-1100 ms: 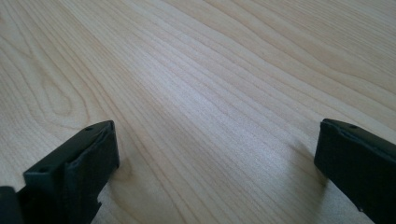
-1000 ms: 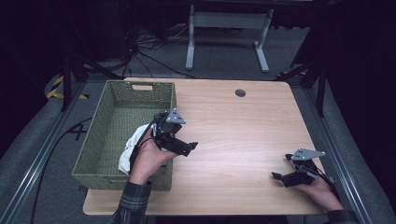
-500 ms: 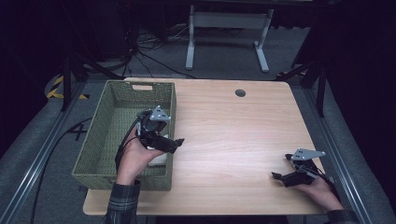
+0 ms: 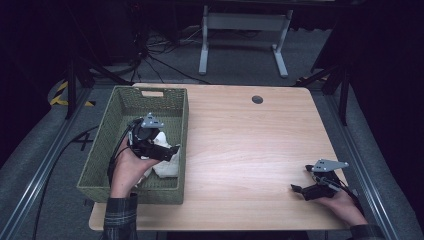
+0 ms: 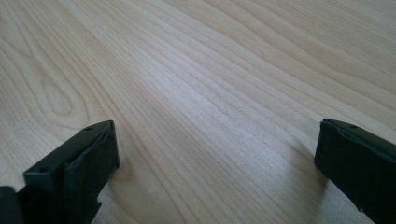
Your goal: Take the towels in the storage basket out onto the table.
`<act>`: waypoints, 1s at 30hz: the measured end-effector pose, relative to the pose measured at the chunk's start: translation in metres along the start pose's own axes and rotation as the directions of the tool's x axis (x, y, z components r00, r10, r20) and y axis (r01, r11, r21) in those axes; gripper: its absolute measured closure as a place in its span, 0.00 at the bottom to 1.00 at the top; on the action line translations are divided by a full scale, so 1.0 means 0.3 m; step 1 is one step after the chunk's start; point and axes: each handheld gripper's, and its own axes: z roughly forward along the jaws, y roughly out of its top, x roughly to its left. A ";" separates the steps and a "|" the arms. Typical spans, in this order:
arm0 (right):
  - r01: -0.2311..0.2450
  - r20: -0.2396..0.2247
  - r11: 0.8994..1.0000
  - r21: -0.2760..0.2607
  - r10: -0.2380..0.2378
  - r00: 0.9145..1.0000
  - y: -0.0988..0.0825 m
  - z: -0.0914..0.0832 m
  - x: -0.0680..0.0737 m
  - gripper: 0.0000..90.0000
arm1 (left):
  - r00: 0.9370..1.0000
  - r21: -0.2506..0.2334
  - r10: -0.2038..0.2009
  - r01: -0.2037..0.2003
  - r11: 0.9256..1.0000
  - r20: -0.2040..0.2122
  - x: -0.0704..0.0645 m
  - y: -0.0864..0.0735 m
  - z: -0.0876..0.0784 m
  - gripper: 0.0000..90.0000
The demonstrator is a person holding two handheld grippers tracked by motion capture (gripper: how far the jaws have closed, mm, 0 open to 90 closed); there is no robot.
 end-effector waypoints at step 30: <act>0.000 0.000 1.000 0.000 0.000 1.000 0.000 0.000 0.000 0.00 | 0.993 0.200 -0.077 0.093 0.975 -0.088 0.095 -0.125 0.157 0.06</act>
